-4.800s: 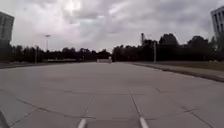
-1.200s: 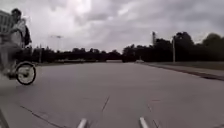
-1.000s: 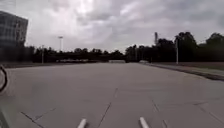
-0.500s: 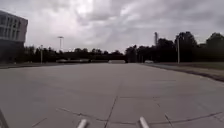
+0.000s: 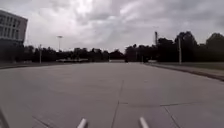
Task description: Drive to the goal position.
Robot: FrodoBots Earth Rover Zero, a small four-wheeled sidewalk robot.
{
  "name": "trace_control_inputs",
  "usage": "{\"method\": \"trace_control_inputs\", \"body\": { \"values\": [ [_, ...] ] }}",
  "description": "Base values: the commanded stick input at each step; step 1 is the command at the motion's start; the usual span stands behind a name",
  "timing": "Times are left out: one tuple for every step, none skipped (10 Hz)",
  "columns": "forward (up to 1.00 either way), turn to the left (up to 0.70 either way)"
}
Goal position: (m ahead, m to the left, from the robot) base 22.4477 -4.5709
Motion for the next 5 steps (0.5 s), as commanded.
{"method": "trace_control_inputs", "body": {
  "values": [
    [0.70,0.00],
    [0.70,0.00],
    [0.70,0.00],
    [0.70,0.00],
    [0.70,0.00]
  ]
}}
